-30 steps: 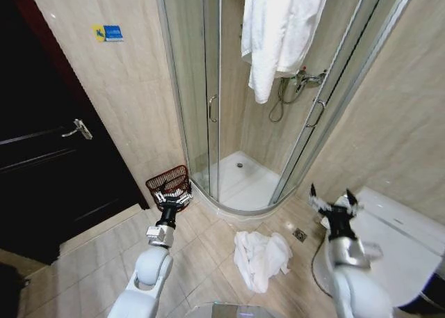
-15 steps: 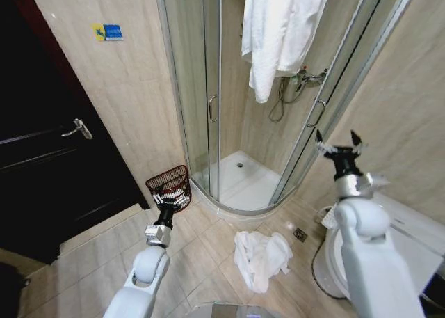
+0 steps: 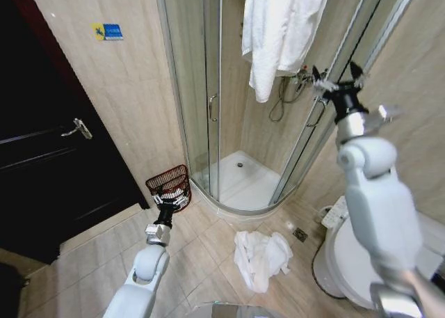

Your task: Discard the used towel into the hamper.

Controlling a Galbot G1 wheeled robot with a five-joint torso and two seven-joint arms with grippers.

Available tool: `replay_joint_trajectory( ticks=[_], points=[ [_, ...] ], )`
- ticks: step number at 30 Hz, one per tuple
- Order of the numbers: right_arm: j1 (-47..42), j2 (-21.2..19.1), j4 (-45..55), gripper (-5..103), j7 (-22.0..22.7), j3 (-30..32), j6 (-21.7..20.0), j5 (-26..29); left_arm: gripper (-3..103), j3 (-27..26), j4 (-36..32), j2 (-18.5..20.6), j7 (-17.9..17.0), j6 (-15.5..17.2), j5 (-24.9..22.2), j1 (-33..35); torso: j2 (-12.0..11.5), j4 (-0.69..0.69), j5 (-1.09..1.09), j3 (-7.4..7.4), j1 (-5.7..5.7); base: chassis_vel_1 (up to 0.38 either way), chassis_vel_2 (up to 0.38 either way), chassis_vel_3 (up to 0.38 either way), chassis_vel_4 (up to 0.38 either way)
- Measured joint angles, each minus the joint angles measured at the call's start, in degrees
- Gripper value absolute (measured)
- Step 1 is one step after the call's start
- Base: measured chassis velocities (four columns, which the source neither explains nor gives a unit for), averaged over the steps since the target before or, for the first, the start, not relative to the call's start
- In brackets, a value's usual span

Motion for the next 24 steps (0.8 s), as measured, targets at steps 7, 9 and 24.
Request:
replay_joint_trajectory(
  ticks=[7, 9, 24],
  points=[
    [16.4, 2.8, -6.9, 100, 2.8, -8.8, -4.4, -0.9, 100, 0.0, 0.0, -0.3, -0.4, 0.0, 0.0, 0.1, -0.1, 0.0, 0.03, -0.01, -0.01, 0.0, 0.0, 0.0, 0.0],
    [18.9, 3.5, -7.8, 100, 3.7, -10.2, -5.3, -1.2, 100, 0.0, 0.0, -0.4, -0.5, 0.0, 0.0, 0.2, -0.1, 0.02, 0.01, -0.02, -0.01, 0.0, 0.0, 0.0, 0.0],
    [41.0, 11.8, -26.8, 100, 9.6, -20.5, -11.3, -2.6, 100, -0.1, -0.2, -0.7, -0.6, -1.0, 0.3, 0.4, -0.1, 0.0, 0.02, -0.05, -0.04, 0.0, 0.0, 0.0, 0.0]
  ],
)
